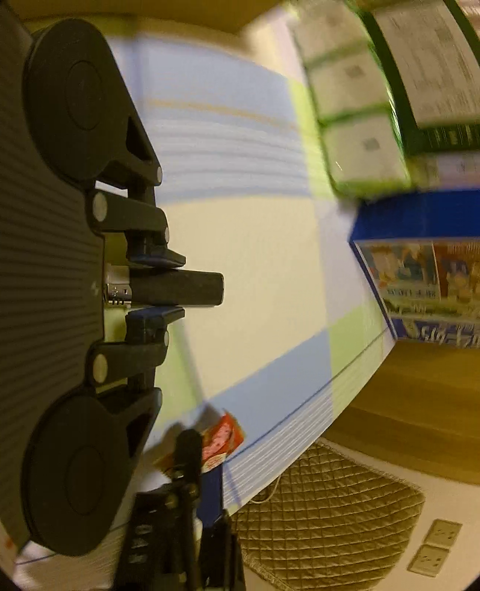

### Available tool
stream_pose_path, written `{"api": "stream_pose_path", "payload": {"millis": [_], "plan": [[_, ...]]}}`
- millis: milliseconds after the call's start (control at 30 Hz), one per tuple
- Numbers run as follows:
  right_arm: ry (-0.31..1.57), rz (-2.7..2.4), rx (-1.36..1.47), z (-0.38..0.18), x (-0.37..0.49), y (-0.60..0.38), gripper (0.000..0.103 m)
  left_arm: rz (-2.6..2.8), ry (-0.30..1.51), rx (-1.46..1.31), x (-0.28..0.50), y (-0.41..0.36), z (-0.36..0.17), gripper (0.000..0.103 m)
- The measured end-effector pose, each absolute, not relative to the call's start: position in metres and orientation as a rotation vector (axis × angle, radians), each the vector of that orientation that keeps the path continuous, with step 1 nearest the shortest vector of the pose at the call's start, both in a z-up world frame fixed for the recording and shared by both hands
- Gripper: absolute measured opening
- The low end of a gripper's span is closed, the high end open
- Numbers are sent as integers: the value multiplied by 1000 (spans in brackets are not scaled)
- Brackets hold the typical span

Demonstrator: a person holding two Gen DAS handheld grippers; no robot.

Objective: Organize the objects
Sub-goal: 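Lift the red packet with right tool while left tool grasps the black lighter, then carry the lighter and red packet in both tools over the cardboard box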

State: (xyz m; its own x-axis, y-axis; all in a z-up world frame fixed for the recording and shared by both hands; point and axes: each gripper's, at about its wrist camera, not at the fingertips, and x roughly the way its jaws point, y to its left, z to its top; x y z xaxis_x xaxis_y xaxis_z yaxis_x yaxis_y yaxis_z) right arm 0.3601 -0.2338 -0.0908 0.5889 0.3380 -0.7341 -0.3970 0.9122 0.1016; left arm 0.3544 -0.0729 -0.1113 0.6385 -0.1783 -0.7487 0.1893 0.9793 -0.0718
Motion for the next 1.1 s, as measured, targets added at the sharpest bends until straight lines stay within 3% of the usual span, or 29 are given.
{"api": "stream_pose_path", "payload": {"millis": [400,1100], "plan": [[865,458,-54,-75,301,-215,25,-175,832,-5,268,-49,-86,18],[780,420,-22,50,145,-166,25,-202,761,23,129,8,44,18]]}}
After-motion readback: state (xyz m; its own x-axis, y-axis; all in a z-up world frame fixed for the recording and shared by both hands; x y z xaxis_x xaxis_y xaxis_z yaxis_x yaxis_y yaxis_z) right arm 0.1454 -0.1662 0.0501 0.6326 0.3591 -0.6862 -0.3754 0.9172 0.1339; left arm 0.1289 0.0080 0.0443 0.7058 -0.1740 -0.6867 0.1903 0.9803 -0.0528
